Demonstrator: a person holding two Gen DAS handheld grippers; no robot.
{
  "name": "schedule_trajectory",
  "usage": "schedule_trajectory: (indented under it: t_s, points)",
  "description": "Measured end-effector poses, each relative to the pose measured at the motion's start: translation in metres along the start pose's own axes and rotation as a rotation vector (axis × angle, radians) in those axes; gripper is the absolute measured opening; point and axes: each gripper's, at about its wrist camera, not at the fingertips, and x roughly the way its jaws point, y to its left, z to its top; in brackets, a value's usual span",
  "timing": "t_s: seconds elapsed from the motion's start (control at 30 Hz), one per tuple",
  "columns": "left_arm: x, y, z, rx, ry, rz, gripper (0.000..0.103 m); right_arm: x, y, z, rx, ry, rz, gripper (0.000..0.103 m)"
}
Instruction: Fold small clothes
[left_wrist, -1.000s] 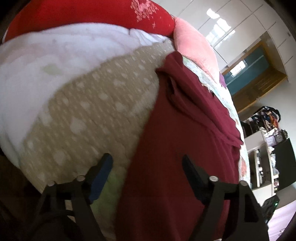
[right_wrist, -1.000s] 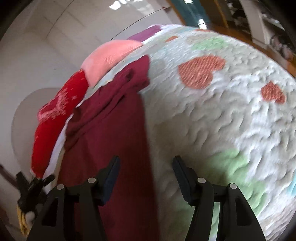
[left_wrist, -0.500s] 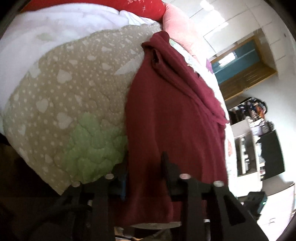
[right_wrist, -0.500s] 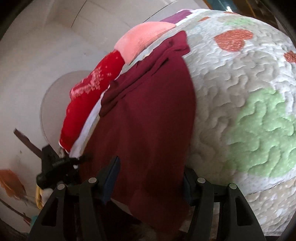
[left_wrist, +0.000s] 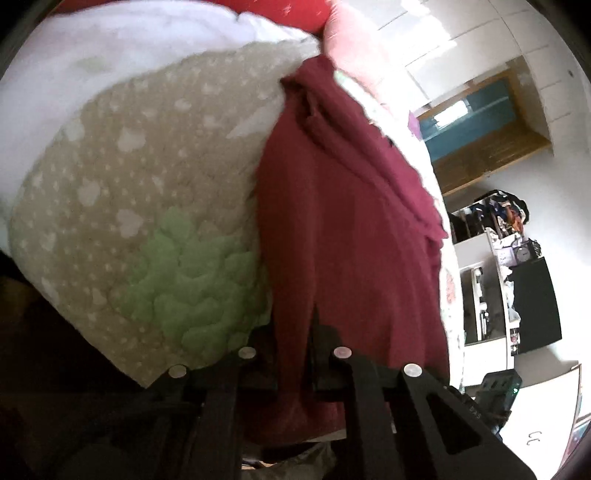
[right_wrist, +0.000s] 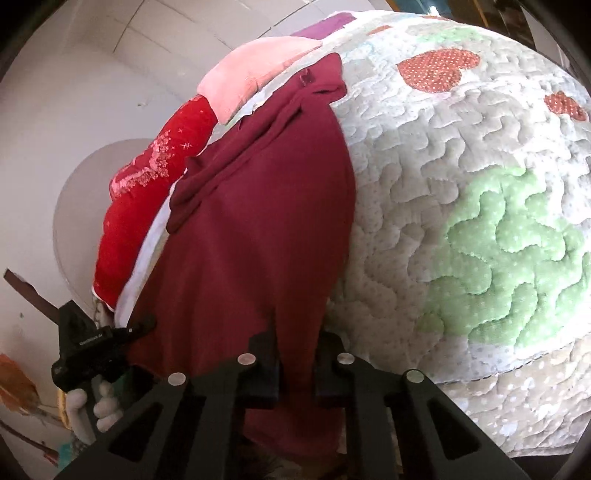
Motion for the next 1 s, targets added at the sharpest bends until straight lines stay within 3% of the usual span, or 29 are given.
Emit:
schedule_trajectory:
  t_s: [0.2, 0.43, 0.53, 0.73, 1.0]
  points:
    - [-0.033, -0.036, -0.02, 0.129, -0.019, -0.011, 0.009, -0.024, 0.016, -0.002, -0.042, -0.011, 0.044, 0.011]
    - [-0.052, -0.026, -0.069, 0.141, 0.018, -0.022, 0.009, -0.064, 0.022, -0.034, -0.084, 0.013, 0.067, 0.011]
    - [-0.054, -0.017, -0.065, 0.099, 0.023, -0.045, 0.009, -0.067, 0.016, -0.041, -0.073, 0.023, 0.041, 0.011]
    - [-0.056, -0.03, -0.014, 0.062, -0.015, -0.125, 0.009, -0.062, 0.035, 0.009, -0.091, -0.02, 0.081, 0.011]
    - [-0.008, -0.063, 0.1, 0.036, -0.036, -0.082, 0.009, -0.011, 0.086, 0.117, -0.161, -0.08, 0.048, 0.011]
